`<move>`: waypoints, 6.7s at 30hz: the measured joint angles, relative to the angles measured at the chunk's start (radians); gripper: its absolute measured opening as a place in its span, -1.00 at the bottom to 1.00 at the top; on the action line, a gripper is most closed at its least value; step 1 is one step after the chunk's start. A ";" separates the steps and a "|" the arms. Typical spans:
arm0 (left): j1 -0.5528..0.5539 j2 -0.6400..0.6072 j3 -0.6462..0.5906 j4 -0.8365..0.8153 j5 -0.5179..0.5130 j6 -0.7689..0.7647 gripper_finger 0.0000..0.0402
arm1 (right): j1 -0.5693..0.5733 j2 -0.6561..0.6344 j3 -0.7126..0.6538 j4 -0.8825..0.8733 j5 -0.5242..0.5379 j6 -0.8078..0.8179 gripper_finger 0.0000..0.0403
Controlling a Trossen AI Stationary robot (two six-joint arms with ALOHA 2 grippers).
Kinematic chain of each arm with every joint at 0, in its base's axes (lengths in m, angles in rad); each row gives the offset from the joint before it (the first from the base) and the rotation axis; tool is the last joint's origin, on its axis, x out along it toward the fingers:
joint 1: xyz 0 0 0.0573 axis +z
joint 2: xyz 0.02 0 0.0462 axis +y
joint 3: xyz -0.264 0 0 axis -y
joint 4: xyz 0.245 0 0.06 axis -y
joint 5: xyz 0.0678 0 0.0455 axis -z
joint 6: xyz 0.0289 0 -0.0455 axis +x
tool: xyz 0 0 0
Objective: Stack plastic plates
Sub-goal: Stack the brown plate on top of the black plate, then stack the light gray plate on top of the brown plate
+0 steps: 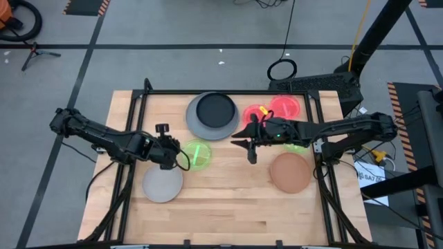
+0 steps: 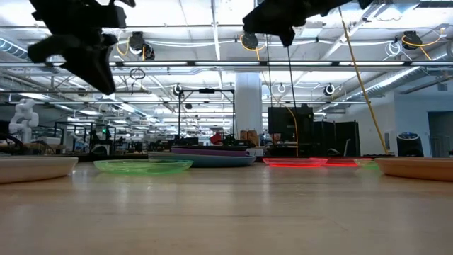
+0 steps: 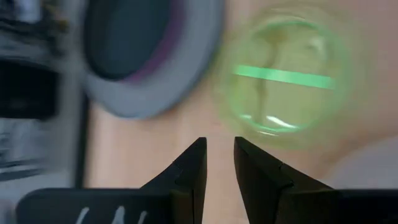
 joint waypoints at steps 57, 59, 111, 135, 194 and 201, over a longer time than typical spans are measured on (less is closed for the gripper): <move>-0.068 0.000 0.002 -0.097 -0.161 -0.279 -0.56 | 0.276 0.701 0.434 -1.383 -0.150 1.110 -0.36; -0.068 0.000 0.002 -0.097 -0.161 -0.280 -0.56 | 0.276 0.702 0.434 -1.383 -0.148 1.104 -0.36; -0.068 0.000 0.002 -0.096 -0.162 -0.279 -0.56 | 0.278 0.695 0.698 -1.224 0.138 0.554 -0.98; -0.068 0.000 0.002 -0.096 -0.165 -0.272 -0.56 | 0.007 0.695 0.702 -1.096 0.432 -0.805 -0.98; -0.068 0.000 0.002 -0.096 -0.160 -0.328 -0.56 | -0.164 0.695 0.701 -1.063 0.246 -0.152 -0.38; -0.068 0.000 0.002 -0.096 -0.112 -0.443 -0.56 | -0.083 0.686 0.684 -1.374 0.244 0.059 -0.45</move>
